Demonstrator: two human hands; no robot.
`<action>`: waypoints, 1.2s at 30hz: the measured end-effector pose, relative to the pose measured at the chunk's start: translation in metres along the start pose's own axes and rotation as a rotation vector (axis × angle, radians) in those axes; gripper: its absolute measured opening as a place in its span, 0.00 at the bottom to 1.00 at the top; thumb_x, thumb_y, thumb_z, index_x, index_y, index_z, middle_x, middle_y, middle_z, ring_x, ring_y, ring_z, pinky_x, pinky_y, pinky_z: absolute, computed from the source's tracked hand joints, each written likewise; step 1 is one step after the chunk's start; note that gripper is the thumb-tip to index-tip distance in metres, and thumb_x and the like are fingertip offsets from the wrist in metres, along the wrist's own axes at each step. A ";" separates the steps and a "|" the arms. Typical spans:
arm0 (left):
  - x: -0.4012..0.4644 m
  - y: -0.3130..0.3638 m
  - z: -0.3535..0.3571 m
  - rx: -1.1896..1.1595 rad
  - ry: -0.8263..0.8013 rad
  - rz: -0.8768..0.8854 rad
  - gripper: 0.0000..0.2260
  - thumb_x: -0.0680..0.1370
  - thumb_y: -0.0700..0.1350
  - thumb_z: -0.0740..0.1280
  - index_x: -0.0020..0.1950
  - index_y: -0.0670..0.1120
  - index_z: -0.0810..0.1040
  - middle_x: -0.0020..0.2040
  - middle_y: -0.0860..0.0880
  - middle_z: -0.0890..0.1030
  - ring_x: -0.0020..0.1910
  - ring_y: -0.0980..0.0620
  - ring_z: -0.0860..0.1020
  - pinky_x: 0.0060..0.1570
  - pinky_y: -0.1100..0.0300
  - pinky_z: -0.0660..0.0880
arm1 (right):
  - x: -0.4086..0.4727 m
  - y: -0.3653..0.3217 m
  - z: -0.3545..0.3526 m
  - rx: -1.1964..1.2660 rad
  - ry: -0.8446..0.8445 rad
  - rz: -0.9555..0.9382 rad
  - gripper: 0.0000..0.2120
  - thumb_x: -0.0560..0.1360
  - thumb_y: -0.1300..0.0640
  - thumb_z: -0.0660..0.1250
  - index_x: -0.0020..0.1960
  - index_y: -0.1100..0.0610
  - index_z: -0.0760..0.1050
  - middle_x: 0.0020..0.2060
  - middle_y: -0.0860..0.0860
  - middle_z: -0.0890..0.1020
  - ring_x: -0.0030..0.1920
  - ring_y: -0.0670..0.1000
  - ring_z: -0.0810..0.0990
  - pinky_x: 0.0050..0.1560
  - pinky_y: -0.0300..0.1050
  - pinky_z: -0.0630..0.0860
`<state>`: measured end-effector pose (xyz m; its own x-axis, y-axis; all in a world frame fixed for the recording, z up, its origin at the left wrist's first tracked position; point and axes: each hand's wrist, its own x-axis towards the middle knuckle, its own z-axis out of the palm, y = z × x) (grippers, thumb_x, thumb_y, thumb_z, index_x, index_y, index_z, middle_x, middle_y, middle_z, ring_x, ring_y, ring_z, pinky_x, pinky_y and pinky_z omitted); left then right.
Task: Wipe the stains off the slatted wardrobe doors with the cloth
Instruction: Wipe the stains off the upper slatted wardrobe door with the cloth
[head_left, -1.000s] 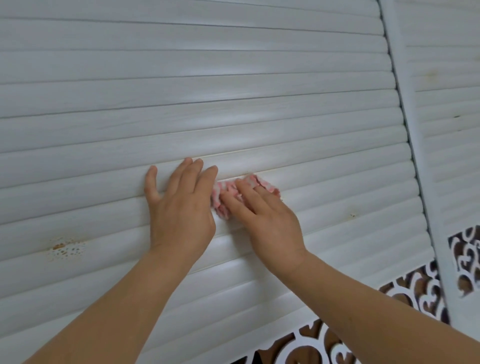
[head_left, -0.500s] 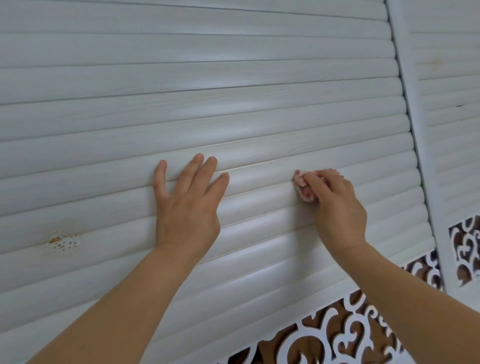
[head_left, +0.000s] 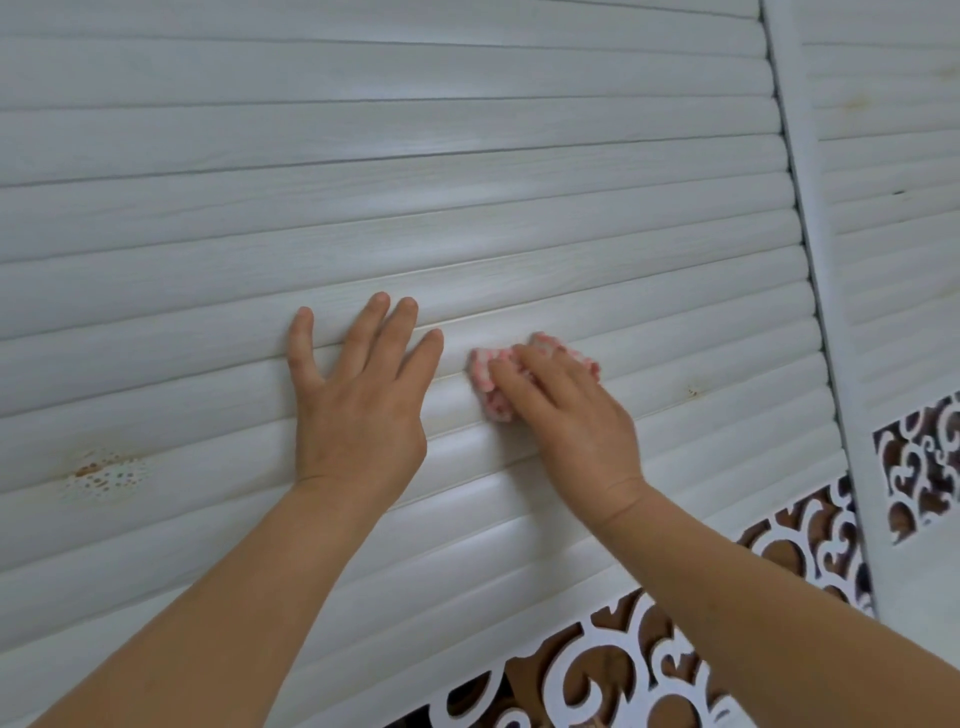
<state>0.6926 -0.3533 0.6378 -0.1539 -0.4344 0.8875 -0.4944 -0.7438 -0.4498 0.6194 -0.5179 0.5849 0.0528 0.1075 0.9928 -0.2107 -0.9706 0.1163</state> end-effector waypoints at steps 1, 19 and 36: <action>-0.001 0.000 0.000 0.008 -0.004 -0.001 0.24 0.69 0.36 0.54 0.61 0.45 0.78 0.67 0.43 0.73 0.68 0.44 0.68 0.66 0.35 0.49 | -0.004 0.014 -0.001 0.004 -0.026 0.056 0.19 0.73 0.60 0.55 0.57 0.57 0.80 0.56 0.56 0.79 0.58 0.57 0.72 0.41 0.48 0.78; 0.012 0.046 -0.008 -0.138 -0.096 0.150 0.22 0.71 0.44 0.52 0.57 0.42 0.80 0.63 0.43 0.77 0.65 0.44 0.74 0.67 0.39 0.51 | -0.037 -0.009 0.001 0.165 -0.053 0.012 0.20 0.74 0.65 0.54 0.59 0.60 0.80 0.58 0.60 0.80 0.60 0.61 0.77 0.52 0.55 0.78; 0.014 0.098 0.026 -0.138 -0.102 0.226 0.20 0.70 0.37 0.54 0.56 0.43 0.80 0.62 0.45 0.78 0.65 0.46 0.73 0.67 0.39 0.55 | -0.067 0.159 -0.022 0.023 -0.215 0.565 0.33 0.70 0.78 0.59 0.71 0.56 0.68 0.68 0.56 0.71 0.70 0.60 0.64 0.59 0.59 0.72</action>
<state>0.6646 -0.4453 0.6036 -0.1900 -0.6357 0.7482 -0.5699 -0.5491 -0.6113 0.5606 -0.6748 0.5379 0.1358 -0.4701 0.8721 -0.2425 -0.8693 -0.4308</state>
